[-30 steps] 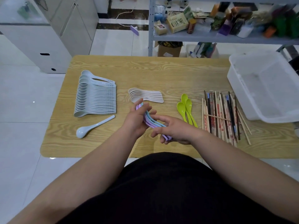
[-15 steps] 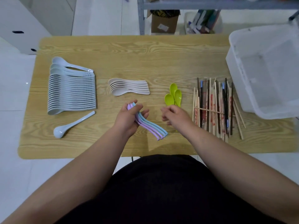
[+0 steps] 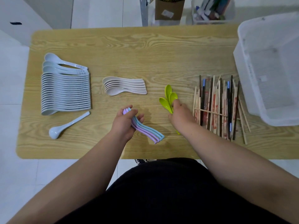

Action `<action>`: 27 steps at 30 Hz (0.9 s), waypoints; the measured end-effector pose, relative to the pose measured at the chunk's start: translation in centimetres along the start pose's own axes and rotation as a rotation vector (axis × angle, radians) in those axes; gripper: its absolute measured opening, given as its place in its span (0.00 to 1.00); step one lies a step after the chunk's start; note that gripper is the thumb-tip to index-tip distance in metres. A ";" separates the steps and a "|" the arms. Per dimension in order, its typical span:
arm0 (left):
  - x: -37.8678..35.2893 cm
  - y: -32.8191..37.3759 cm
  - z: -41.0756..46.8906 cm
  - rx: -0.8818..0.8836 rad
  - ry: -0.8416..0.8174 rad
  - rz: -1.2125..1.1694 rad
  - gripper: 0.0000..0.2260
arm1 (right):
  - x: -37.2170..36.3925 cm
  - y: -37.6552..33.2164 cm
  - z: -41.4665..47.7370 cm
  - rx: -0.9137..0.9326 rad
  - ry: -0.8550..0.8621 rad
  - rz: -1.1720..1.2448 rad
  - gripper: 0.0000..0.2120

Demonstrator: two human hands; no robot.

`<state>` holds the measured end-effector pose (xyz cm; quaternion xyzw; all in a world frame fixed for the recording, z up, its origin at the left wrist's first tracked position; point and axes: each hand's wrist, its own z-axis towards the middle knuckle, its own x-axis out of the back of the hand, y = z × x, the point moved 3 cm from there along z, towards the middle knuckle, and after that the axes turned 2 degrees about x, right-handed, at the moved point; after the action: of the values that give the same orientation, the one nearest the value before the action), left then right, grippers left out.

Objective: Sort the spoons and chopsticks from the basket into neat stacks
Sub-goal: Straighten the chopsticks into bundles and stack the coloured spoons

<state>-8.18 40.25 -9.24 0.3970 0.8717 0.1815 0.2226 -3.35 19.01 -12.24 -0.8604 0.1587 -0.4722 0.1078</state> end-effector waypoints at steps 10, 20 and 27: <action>0.2 0.3 -0.9 0.021 -0.059 0.022 0.11 | 0.8 0.1 -2.8 0.035 0.010 0.156 0.17; 2.2 2.3 -2.8 -0.063 -0.228 0.042 0.10 | 2.4 -6.1 -9.7 0.299 -0.103 0.699 0.14; 4.2 3.3 -4.3 -0.145 -0.313 0.055 0.11 | 1.9 -8.7 -12.1 0.355 -0.166 0.640 0.11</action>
<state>-10.93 45.00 -5.01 0.4271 0.7998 0.1860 0.3785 -11.15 25.89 -1.48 -0.7705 0.3261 -0.3632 0.4101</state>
